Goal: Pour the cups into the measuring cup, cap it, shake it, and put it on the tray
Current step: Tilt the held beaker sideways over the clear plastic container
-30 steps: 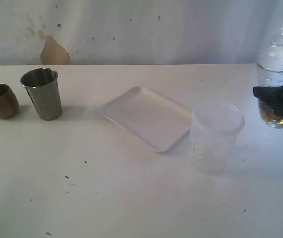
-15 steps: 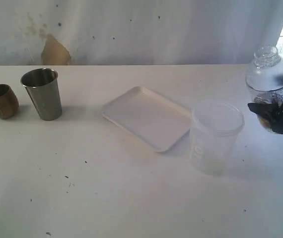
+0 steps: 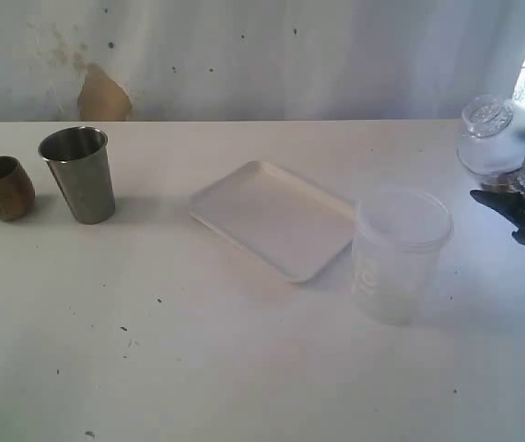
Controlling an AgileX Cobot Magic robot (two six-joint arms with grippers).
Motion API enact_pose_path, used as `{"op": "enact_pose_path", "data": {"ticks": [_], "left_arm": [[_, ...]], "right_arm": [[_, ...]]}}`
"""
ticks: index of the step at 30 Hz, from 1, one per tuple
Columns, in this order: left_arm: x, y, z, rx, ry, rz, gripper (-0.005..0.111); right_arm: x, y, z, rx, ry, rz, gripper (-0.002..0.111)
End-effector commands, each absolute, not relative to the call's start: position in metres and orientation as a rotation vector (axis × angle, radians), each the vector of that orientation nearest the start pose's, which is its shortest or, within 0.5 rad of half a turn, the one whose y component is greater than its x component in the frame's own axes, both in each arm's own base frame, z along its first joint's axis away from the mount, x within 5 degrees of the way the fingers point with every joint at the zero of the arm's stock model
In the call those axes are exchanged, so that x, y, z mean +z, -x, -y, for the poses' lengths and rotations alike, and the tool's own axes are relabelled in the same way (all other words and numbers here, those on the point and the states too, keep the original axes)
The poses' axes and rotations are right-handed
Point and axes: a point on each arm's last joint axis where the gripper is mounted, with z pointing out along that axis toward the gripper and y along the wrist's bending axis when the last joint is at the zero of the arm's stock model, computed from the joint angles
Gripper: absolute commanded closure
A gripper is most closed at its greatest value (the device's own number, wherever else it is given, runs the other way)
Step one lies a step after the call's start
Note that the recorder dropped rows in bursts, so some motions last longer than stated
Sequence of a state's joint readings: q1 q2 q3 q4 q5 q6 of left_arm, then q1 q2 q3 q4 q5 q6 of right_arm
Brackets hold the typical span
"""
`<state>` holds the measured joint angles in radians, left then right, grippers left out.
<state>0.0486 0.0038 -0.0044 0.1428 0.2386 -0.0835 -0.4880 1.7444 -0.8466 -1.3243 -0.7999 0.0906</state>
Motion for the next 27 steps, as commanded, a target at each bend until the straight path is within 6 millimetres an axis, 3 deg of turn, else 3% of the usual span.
{"op": "enact_pose_path", "data": {"ticks": [1, 7, 27], "left_arm": [[0.1918, -0.0552, -0.0055, 0.097, 0.023, -1.720, 0.107], [0.1918, -0.0552, -0.0055, 0.097, 0.023, -1.720, 0.107], [0.1918, -0.0552, -0.0055, 0.097, 0.023, -1.720, 0.107]], "right_arm": [[0.2006, -0.3260, 0.1004, -0.287, 1.028, -1.610, 0.108], [0.1931, -0.3286, 0.1033, -0.278, 0.990, -1.644, 0.108], [0.1954, -0.3300, 0.0956, -0.421, 1.220, -1.479, 0.108]]}}
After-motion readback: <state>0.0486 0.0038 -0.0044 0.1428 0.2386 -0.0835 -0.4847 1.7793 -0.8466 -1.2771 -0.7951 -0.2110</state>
